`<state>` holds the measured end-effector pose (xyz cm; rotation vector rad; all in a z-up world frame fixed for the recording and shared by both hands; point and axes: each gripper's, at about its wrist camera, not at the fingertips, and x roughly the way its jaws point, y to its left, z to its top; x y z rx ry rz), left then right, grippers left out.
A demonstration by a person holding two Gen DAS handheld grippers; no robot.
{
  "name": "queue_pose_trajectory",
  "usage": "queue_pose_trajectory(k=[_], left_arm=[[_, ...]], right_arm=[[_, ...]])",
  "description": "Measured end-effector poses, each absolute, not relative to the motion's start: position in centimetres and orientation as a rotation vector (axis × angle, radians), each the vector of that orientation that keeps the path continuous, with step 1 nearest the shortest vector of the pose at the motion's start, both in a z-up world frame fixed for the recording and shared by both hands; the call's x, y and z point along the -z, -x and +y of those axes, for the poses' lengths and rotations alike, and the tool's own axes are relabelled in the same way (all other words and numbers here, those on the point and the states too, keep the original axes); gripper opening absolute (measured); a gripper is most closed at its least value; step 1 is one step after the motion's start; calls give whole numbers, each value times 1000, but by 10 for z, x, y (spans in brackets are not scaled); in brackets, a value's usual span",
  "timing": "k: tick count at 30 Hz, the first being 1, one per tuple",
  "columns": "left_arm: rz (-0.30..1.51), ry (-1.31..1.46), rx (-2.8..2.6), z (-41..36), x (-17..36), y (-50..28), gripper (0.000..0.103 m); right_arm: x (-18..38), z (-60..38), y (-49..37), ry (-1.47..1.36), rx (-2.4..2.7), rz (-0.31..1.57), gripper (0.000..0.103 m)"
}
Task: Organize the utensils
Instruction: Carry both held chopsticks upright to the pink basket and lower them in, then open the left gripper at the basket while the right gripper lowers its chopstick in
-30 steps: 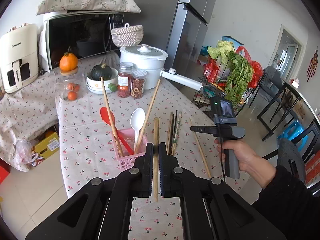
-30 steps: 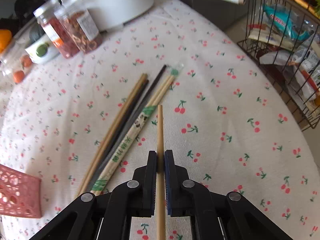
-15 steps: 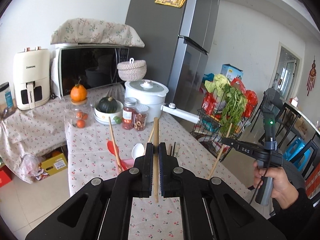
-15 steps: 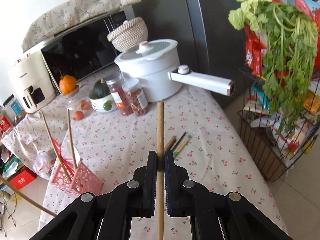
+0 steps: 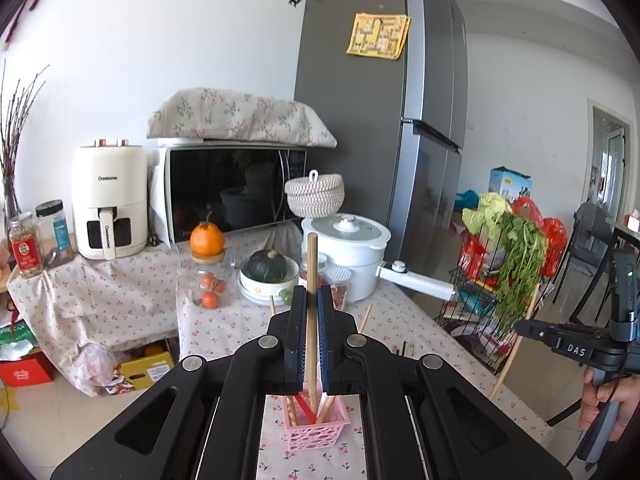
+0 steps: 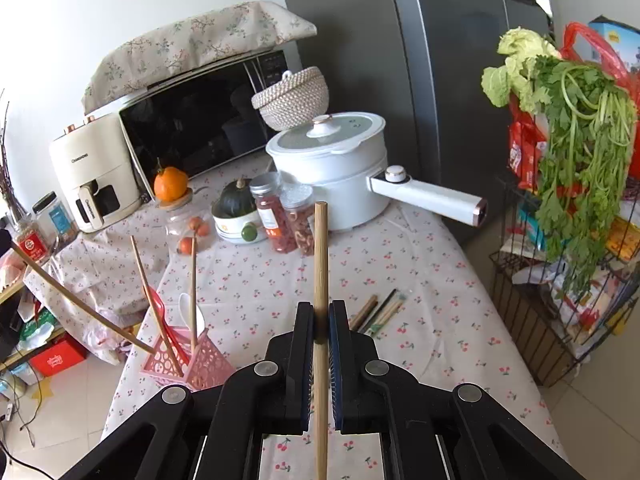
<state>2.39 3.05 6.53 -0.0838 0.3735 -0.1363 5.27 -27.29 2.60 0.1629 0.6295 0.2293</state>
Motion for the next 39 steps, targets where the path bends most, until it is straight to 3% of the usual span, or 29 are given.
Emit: queue_pose_trajectory(k=[22, 23, 24, 25, 26, 27, 39], left_arm=[[719, 214, 94, 30, 17, -121, 8], [735, 217, 96, 29, 18, -122, 16], [745, 222, 93, 29, 19, -122, 31], [749, 228, 89, 29, 19, -121, 41], [750, 233, 86, 30, 19, -119, 58], [749, 237, 82, 30, 18, -116, 67], [819, 242, 54, 47, 18, -83, 80]], right_arm=[[-9, -272, -59, -144, -246, 683, 5], [-9, -272, -59, -143, -246, 682, 5], [-10, -273, -59, -143, -246, 681, 5], [-11, -273, -58, -143, -246, 681, 5], [-11, -273, -57, -143, -246, 680, 5], [-12, -273, -57, -144, -246, 679, 5], [-24, -265, -48, -161, -270, 637, 5]])
